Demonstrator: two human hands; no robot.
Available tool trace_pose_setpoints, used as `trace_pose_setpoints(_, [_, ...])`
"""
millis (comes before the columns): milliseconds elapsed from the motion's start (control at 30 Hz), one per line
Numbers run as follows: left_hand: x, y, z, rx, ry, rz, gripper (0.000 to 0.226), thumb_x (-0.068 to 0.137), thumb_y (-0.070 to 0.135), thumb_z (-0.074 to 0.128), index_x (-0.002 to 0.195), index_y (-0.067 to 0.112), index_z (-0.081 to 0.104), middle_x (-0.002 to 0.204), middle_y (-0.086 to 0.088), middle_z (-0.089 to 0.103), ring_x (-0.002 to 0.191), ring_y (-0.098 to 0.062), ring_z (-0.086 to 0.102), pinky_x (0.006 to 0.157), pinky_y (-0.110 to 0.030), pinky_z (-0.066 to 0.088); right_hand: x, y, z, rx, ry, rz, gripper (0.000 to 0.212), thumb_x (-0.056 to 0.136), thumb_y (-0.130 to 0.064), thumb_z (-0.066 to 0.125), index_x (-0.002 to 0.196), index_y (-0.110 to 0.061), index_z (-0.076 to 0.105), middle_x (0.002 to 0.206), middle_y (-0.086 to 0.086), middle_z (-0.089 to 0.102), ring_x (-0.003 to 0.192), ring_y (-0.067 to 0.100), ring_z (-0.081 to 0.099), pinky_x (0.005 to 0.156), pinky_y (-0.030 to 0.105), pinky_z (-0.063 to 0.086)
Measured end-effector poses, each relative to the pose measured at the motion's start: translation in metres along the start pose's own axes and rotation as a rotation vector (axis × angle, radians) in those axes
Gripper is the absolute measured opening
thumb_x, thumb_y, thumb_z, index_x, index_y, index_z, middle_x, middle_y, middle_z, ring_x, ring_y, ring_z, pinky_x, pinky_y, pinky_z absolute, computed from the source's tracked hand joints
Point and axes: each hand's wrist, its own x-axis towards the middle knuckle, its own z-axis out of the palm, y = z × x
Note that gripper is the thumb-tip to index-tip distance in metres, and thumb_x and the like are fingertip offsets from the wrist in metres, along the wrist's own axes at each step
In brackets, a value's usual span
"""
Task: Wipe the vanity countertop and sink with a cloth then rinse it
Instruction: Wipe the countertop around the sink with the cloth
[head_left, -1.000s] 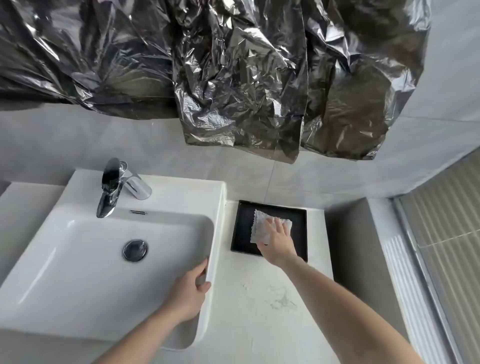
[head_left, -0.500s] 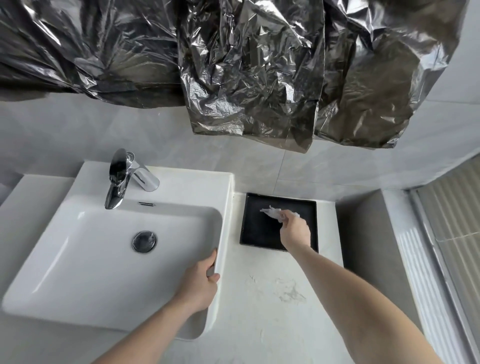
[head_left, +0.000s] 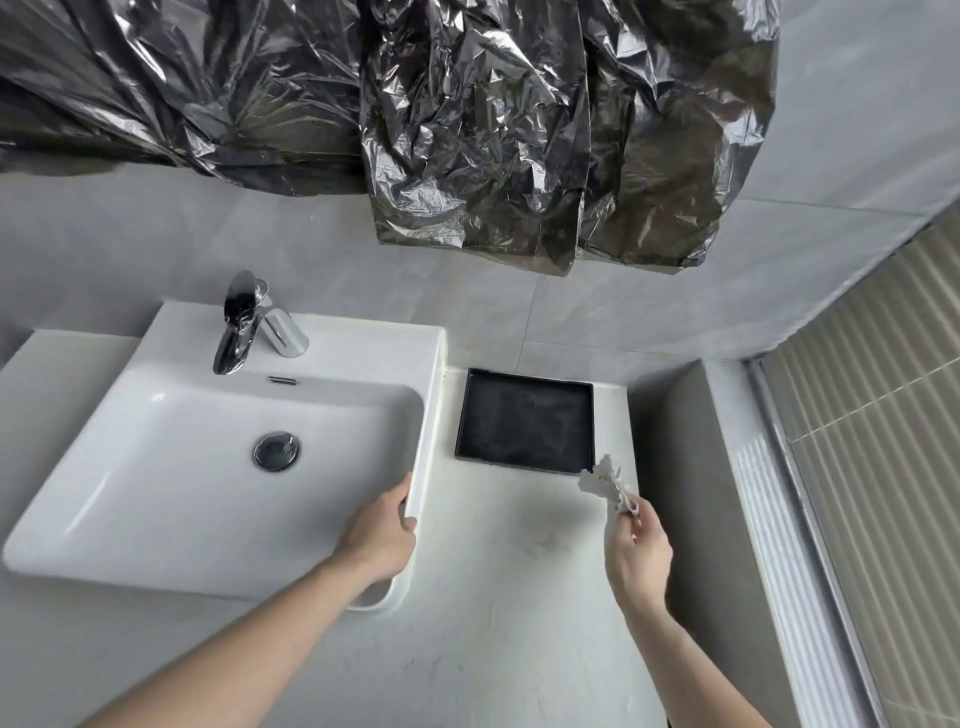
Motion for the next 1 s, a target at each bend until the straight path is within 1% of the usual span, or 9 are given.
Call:
trace_pose_setpoints(100, [-0.04,-0.011,-0.006,0.078,0.093,0.157,0.05,0.095,0.027,0.056,0.143,0.04,0.049,0.139,0.019,0.056,0.127,-0.013,0.054,0.106,-0.033,0.044,-0.012,0.019,0.018,-0.104,-0.187,-0.183,0.031,0.107,-0.021,0.045,0.131,-0.021,0.065,0.132,-0.008,0.066,0.126,0.015,0.06,0.111,0.035,0.044])
trace_pose_setpoints(167, [-0.078,-0.02,-0.007,0.008,0.15,0.278,0.042,0.093,0.022,0.06,0.131,0.041,0.058,0.133,0.03,0.054,0.119,0.0,0.055,0.101,-0.024,0.045,-0.021,0.031,0.043,-0.186,-0.365,-0.238,0.032,0.108,-0.02,0.045,0.133,-0.018,0.065,0.136,-0.011,0.058,0.133,0.019,0.054,0.112,0.032,0.04])
trace_pose_setpoints(267, [-0.127,-0.044,-0.001,-0.056,0.071,0.333,0.034,0.091,0.019,0.062,0.11,0.047,0.063,0.119,0.034,0.059,0.107,0.005,0.059,0.085,-0.013,0.049,-0.035,0.049,0.088,-0.452,-0.536,-0.274,0.04,0.109,-0.024,0.04,0.144,-0.022,0.059,0.161,-0.011,0.038,0.156,0.024,0.023,0.128,0.038,0.015])
trace_pose_setpoints(400, [-0.145,-0.109,0.02,0.09,-0.074,0.186,0.026,0.084,0.035,0.062,0.091,0.059,0.053,0.113,0.029,0.061,0.101,0.008,0.059,0.08,-0.007,0.044,-0.045,0.035,0.127,-0.544,-0.668,-0.297,0.046,0.108,-0.034,0.035,0.153,-0.032,0.046,0.171,-0.007,0.015,0.16,0.031,0.005,0.129,0.044,0.002])
trace_pose_setpoints(467, [-0.137,-0.149,0.031,0.191,-0.085,0.056,0.028,0.085,0.041,0.061,0.104,0.056,0.049,0.129,0.025,0.053,0.113,0.005,0.055,0.093,-0.009,0.04,-0.05,0.017,0.134,-0.603,-0.73,-0.303,0.051,0.105,-0.045,0.039,0.156,-0.036,0.039,0.173,-0.005,0.007,0.16,0.029,-0.001,0.129,0.046,0.002])
trace_pose_setpoints(600, [-0.108,-0.203,0.036,0.22,-0.041,-0.318,0.092,0.083,0.055,0.06,0.158,0.019,0.02,0.166,-0.003,0.011,0.149,-0.027,0.028,0.117,-0.037,0.032,-0.043,0.007,0.139,-0.776,-0.75,-0.34,0.075,0.096,-0.062,0.045,0.162,-0.039,0.018,0.173,-0.003,-0.008,0.158,0.028,-0.014,0.127,0.052,-0.001])
trace_pose_setpoints(733, [-0.088,-0.205,0.03,0.215,-0.086,-0.442,0.127,0.077,0.066,0.068,0.159,0.014,-0.013,0.167,-0.014,-0.016,0.156,-0.031,-0.01,0.124,-0.046,0.012,-0.029,0.027,0.13,-0.92,-0.753,-0.389,0.079,0.1,-0.066,0.033,0.164,-0.037,-0.003,0.171,0.001,-0.02,0.157,0.029,-0.023,0.127,0.055,-0.003])
trace_pose_setpoints(867, [-0.073,-0.204,0.047,0.195,-0.127,-0.524,0.153,0.054,0.079,0.072,0.155,0.02,-0.028,0.16,-0.022,-0.031,0.152,-0.047,-0.011,0.122,-0.053,0.006,-0.016,0.05,0.105,-0.908,-0.598,-0.297,0.078,0.102,-0.062,0.032,0.165,-0.03,-0.003,0.172,0.007,-0.016,0.157,0.033,-0.018,0.128,0.051,0.002])
trace_pose_setpoints(1000, [-0.077,-0.195,0.059,0.163,-0.047,-0.542,0.154,0.055,0.07,0.082,0.154,0.027,-0.029,0.161,-0.011,-0.034,0.149,-0.054,-0.01,0.114,-0.056,0.034,0.014,0.066,0.078,-0.95,-0.424,-0.209,0.078,0.101,-0.058,0.035,0.165,-0.024,0.003,0.171,0.014,-0.005,0.156,0.04,-0.008,0.126,0.052,0.009])
